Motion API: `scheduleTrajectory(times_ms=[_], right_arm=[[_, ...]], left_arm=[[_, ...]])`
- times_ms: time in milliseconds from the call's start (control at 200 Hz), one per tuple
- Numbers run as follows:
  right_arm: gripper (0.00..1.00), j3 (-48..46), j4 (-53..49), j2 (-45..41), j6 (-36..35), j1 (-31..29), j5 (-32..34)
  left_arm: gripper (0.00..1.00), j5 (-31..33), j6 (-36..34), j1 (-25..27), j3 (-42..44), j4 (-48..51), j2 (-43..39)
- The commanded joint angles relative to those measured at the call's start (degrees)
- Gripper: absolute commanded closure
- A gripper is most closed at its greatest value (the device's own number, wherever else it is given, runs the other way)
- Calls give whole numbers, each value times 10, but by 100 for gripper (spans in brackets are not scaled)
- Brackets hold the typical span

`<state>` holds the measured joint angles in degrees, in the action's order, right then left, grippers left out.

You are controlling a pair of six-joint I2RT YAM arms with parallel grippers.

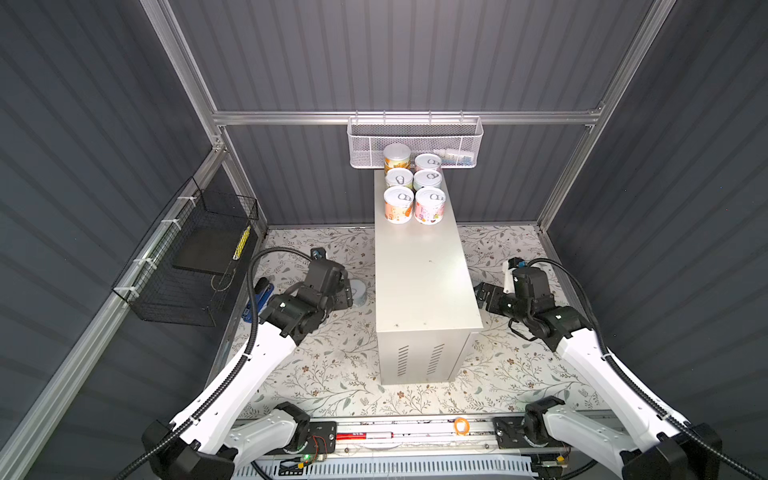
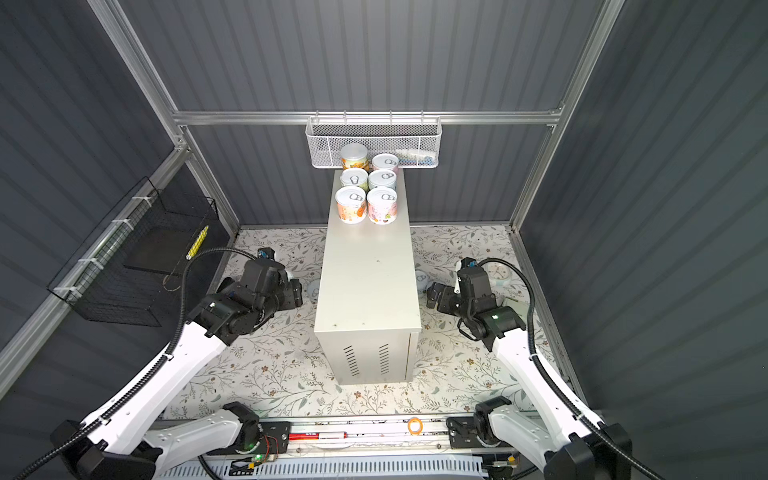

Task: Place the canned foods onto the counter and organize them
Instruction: 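Lift the yellow-labelled can up toward the cabinet top with the left gripper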

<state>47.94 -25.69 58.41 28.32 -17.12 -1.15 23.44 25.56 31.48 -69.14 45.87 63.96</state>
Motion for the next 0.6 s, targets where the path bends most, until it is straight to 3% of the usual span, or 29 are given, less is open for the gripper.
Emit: scheduleTrajectory(times_ms=[0,195,320,595], right_arm=[[1,-8,7,-12,4,4,-3],[1,-10,1,-26,-2,10,-1],[1,-11,0,-34,-2,12,1],[1,-10,-12,-49,-2,14,1]], left_arm=[[100,13,-60,-3,-90,68,20],[100,4,-99,-3,-228,87,57],[100,-34,-110,-2,-293,86,88],[100,-66,-130,10,-382,92,140]])
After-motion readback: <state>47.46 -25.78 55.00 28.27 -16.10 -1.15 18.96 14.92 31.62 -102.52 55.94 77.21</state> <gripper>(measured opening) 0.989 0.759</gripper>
